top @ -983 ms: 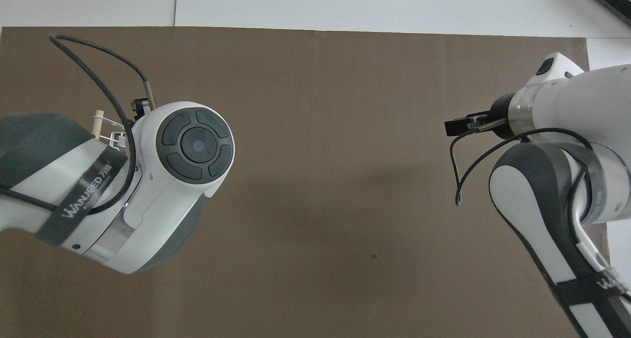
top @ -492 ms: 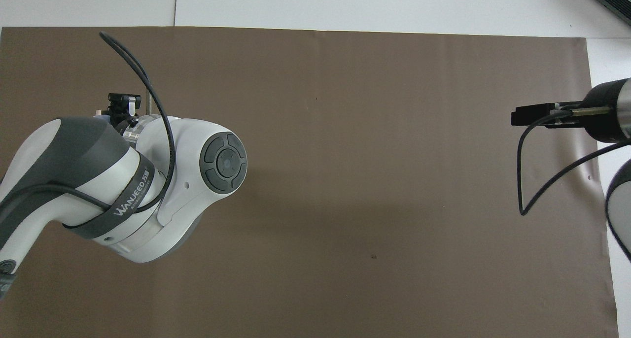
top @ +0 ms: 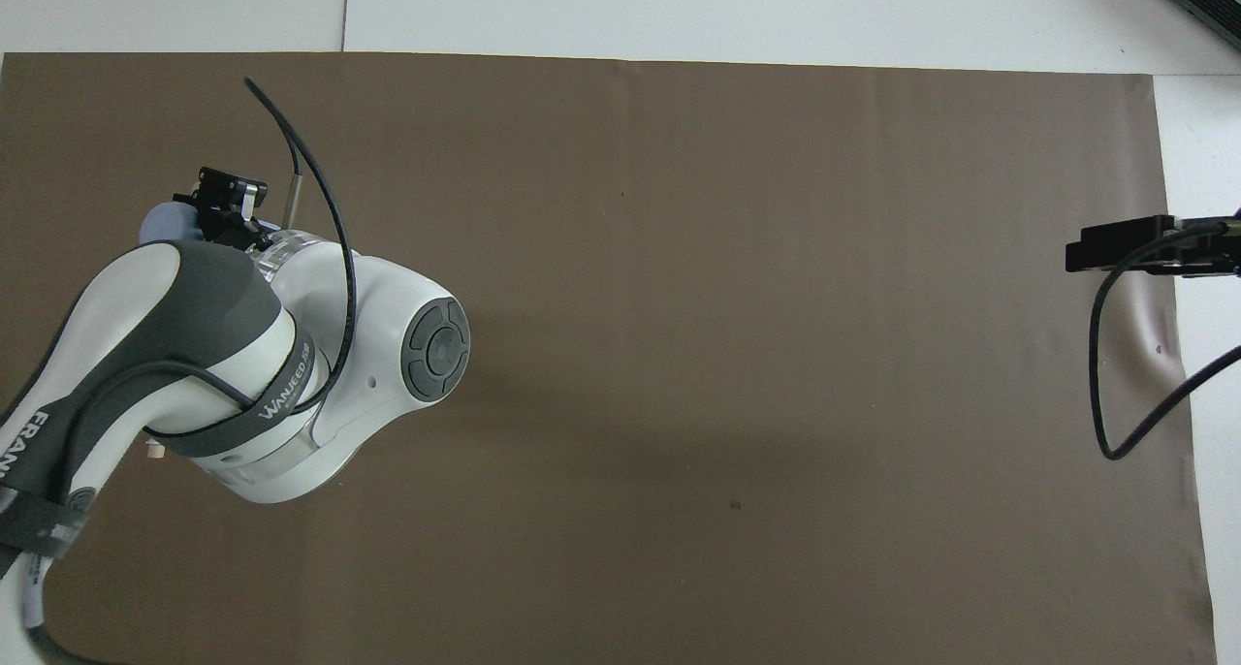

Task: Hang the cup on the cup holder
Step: 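Carry the cup with the left gripper and hang it on the rack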

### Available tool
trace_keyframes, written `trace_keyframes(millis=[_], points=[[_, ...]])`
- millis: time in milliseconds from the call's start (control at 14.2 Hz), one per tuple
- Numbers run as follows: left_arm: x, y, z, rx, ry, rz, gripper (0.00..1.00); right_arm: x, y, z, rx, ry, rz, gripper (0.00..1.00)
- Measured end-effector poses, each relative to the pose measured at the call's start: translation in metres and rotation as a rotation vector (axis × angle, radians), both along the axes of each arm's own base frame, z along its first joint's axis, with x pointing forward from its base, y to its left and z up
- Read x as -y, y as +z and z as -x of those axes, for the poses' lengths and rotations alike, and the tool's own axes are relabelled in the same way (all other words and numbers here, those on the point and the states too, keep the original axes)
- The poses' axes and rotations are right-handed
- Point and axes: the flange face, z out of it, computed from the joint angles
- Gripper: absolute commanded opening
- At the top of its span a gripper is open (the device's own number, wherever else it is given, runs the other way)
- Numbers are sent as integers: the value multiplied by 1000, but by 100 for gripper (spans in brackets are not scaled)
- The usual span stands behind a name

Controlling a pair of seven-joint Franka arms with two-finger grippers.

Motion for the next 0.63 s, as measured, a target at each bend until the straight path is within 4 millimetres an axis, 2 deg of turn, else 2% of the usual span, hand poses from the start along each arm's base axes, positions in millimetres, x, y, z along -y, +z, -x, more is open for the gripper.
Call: trace_keyframes(millis=[492, 632], points=[[-2, -21, 8, -38, -14, -14, 0, -4, -3, 3, -30, 7, 1, 100], [-11, -26, 5, -43, -18, 1, 0, -6, -3, 3, -33, 11, 1, 100]])
